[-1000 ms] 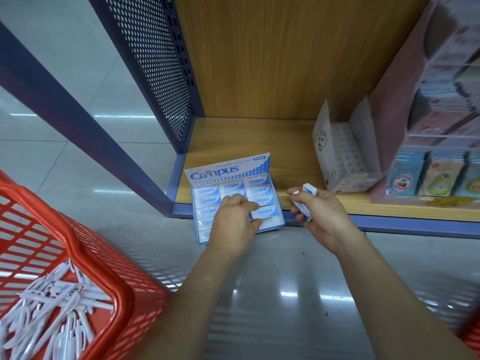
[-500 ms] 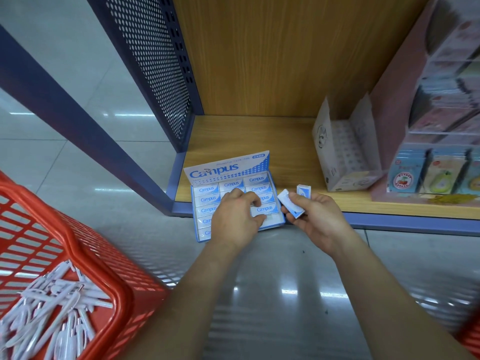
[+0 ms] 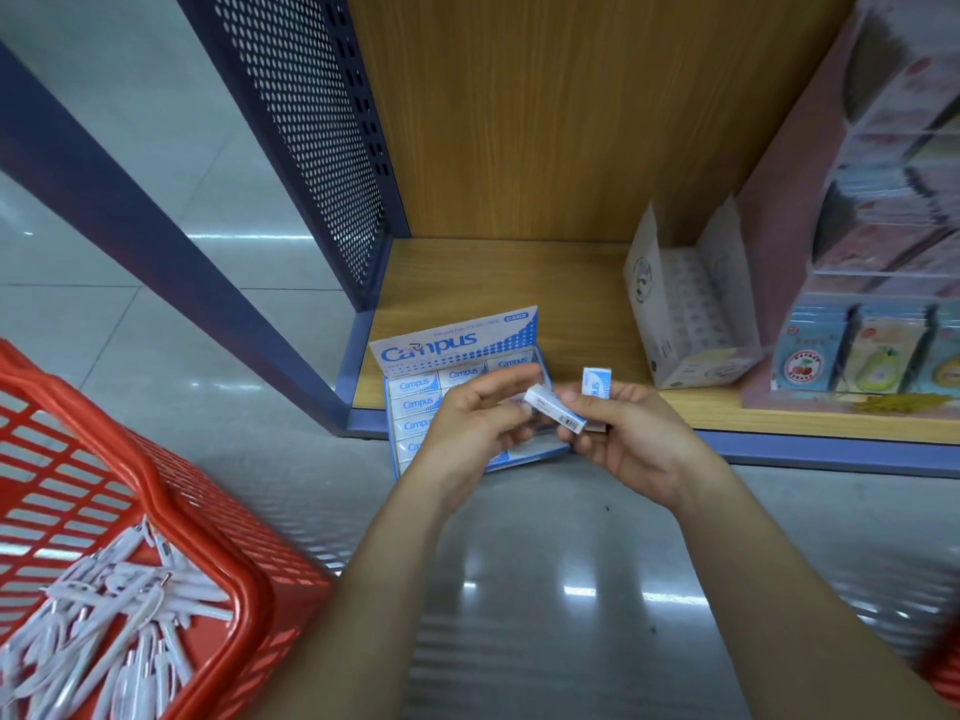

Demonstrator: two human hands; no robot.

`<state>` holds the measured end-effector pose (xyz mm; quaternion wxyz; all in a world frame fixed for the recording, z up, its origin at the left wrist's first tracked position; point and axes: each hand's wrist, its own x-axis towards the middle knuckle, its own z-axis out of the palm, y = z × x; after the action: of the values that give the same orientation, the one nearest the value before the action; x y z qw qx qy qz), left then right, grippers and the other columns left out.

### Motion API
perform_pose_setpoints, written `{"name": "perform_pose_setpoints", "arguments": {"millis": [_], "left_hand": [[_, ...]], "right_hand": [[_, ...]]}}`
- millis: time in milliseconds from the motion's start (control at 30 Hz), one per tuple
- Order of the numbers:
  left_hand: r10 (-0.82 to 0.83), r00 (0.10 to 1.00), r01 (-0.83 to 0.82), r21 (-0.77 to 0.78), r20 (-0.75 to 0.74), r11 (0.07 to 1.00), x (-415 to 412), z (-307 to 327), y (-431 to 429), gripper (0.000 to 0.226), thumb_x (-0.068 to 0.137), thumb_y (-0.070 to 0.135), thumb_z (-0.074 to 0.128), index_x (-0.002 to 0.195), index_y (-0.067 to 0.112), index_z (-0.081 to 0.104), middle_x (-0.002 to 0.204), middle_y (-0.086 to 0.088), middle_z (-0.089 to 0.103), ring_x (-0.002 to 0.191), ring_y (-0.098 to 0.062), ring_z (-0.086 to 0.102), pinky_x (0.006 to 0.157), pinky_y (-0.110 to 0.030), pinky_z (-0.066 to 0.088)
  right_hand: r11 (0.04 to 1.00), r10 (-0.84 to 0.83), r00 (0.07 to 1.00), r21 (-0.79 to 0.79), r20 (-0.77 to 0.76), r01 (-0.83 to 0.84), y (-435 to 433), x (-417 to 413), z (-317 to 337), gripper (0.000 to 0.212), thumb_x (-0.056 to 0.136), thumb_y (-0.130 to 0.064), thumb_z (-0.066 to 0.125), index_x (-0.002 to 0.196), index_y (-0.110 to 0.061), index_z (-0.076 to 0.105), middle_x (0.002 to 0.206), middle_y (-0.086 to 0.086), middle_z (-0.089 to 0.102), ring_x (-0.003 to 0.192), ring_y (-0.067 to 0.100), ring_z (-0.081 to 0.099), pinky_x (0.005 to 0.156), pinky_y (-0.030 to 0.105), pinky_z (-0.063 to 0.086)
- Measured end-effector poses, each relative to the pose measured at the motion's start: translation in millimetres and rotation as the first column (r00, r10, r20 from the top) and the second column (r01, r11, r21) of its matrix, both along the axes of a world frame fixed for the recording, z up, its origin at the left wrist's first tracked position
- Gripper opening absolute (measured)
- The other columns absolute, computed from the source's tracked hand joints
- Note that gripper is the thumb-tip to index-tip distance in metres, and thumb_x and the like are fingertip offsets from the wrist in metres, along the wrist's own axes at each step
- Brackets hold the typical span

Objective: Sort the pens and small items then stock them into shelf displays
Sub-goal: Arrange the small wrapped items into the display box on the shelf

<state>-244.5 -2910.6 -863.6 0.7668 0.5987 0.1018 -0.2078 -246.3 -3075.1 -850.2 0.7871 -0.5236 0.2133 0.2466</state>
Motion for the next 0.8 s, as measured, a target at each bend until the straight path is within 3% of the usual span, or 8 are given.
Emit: {"name": "perform_pose_setpoints", "arguments": {"millis": [100,233,367,467,600,700,800], "left_hand": [[-0.002,1.0,0.005,-0.1,0.028,0.995,-3,0,3,0.03,0.083,-0.007,0.061,0.11,0.005,0.066,0.097,-0.011,0.071,0.081,-0.022,0.068,0.085,-0.035,0.052],[0.098,0.995,-0.098,-0.066,0.006,0.993,-4,1,6,0.026,0.071,0.01,0.072,0.096,0.004,0.068,0.084,-0.015,0.072,0.07,-0.021,0.067,0.079,-0.032,0.056],[0.202,0.978,-0.203,-0.01,-0.046,0.979,-4,3,5,0.008,0.08,0.004,0.07,0.087,0.007,0.067,0.069,-0.005,0.069,0.062,-0.014,0.06,0.066,-0.021,0.052],[0.237,0.97,-0.237,0.003,-0.054,0.971,-7,5,4,0.009,0.082,0.005,0.07,0.089,0.01,0.067,0.068,-0.006,0.068,0.062,-0.015,0.06,0.066,-0.023,0.052],[0.139,0.99,-0.139,0.034,0.011,0.99,-10,8,7,0.026,0.081,0.005,0.07,0.102,0.02,0.069,0.07,-0.003,0.067,0.064,-0.012,0.062,0.067,-0.023,0.052],[0.089,0.994,-0.096,0.119,0.061,0.988,-9,11,9,0.024,0.079,0.002,0.072,0.097,0.018,0.071,0.074,-0.004,0.068,0.065,-0.011,0.063,0.069,-0.024,0.053],[0.054,0.993,-0.075,0.216,0.104,0.973,-9,14,11,0.024,0.076,0.0,0.074,0.092,0.017,0.07,0.073,-0.005,0.066,0.065,-0.011,0.061,0.07,-0.023,0.052]], "right_hand": [[0.995,0.029,1.0,0.098,-0.011,-0.028,3,-1,2,0.018,0.087,-0.011,0.062,0.098,0.001,0.069,0.08,0.017,0.067,0.055,0.013,0.061,0.047,0.015,0.048],[0.995,0.034,0.999,0.093,-0.03,-0.031,8,-3,5,0.022,0.091,-0.02,0.06,0.1,-0.001,0.067,0.082,0.016,0.069,0.053,0.014,0.062,0.045,0.016,0.048],[0.998,-0.001,0.999,0.062,-0.046,0.004,6,-2,9,0.024,0.09,-0.031,0.063,0.094,-0.008,0.068,0.081,0.012,0.07,0.059,0.015,0.061,0.046,0.018,0.048],[0.999,0.009,1.0,0.035,-0.005,-0.008,5,-3,10,0.012,0.089,-0.02,0.064,0.091,-0.008,0.068,0.079,0.009,0.067,0.06,0.012,0.06,0.049,0.017,0.049],[0.996,-0.027,0.999,-0.086,0.035,0.03,4,-2,7,0.01,0.089,-0.017,0.065,0.091,-0.007,0.066,0.073,0.011,0.066,0.055,0.012,0.059,0.051,0.018,0.049],[0.991,-0.051,0.998,-0.12,0.04,0.055,4,0,6,0.016,0.089,-0.018,0.066,0.096,-0.003,0.066,0.071,0.011,0.065,0.054,0.012,0.057,0.053,0.019,0.048],[0.995,-0.045,0.998,-0.091,0.052,0.049,5,0,6,0.006,0.087,-0.009,0.067,0.091,-0.005,0.065,0.069,0.007,0.062,0.054,0.009,0.055,0.051,0.018,0.049]]}}
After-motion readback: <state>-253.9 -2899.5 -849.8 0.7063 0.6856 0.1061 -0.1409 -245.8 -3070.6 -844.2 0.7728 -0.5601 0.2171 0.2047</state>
